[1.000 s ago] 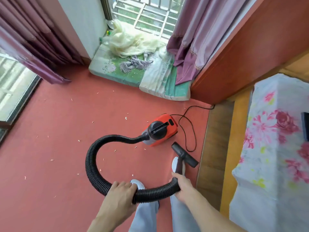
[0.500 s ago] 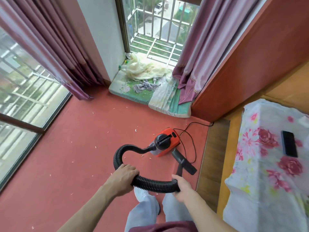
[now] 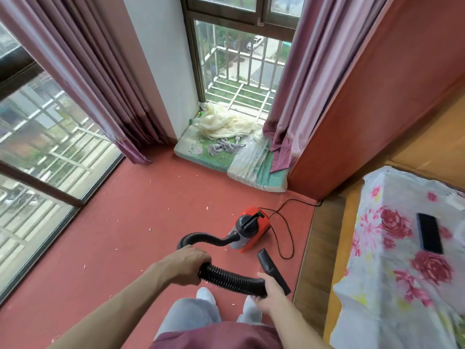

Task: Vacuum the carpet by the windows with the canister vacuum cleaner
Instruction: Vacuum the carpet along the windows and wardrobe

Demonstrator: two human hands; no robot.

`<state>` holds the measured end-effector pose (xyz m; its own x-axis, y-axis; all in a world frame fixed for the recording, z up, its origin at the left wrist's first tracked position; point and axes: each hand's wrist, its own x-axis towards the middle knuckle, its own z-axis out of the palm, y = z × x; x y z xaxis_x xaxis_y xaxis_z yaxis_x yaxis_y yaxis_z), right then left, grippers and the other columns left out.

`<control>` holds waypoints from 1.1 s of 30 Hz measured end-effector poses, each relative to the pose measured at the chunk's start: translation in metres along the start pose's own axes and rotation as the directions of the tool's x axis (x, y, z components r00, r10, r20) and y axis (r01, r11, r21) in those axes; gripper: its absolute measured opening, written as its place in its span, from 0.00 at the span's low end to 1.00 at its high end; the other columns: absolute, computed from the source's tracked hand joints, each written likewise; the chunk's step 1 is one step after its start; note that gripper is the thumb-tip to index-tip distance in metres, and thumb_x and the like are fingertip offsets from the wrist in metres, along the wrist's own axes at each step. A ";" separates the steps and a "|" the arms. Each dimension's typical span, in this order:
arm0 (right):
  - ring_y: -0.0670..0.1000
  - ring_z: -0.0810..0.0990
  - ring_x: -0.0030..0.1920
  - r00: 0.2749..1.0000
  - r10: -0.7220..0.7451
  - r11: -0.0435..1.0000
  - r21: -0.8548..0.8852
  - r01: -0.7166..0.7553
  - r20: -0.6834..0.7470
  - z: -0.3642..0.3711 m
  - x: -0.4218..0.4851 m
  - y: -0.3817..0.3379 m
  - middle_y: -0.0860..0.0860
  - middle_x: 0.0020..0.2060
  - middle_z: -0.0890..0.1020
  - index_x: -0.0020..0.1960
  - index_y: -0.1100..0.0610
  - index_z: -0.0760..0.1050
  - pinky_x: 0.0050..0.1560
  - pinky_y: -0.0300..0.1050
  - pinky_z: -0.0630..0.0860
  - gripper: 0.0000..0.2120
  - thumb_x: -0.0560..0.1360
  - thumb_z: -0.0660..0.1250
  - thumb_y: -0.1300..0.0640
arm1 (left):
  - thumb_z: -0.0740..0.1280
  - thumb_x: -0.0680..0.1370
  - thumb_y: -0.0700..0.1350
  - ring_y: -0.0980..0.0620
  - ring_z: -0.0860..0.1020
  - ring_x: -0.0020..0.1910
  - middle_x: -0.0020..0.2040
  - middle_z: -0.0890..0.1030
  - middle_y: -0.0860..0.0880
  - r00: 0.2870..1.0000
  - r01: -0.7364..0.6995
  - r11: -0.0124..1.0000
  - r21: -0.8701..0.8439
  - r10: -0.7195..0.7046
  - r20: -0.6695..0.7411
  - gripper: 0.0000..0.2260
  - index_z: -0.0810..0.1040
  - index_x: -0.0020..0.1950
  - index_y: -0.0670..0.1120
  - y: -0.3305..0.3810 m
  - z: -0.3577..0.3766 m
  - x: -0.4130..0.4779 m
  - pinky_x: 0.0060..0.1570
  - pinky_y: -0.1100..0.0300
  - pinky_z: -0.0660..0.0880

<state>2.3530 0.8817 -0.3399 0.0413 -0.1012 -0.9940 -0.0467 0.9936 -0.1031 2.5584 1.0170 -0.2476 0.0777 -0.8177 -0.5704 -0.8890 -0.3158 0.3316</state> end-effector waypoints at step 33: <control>0.55 0.77 0.38 0.923 -0.093 0.729 0.607 0.318 -0.373 0.202 -0.017 0.182 0.56 0.40 0.75 0.58 0.60 0.69 0.42 0.51 0.78 0.15 0.74 0.69 0.65 | 0.70 0.73 0.45 0.47 0.76 0.50 0.49 0.80 0.48 0.885 -0.417 0.889 0.188 0.350 0.305 0.08 0.76 0.50 0.46 -0.222 -0.062 -0.033 0.45 0.61 0.63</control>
<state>2.5457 1.0747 -0.3340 -0.3294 -0.2043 -0.9218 0.5846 0.7225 -0.3691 2.7807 1.0843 -0.2559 -0.3806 -0.6876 -0.6184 -0.9079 0.1508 0.3911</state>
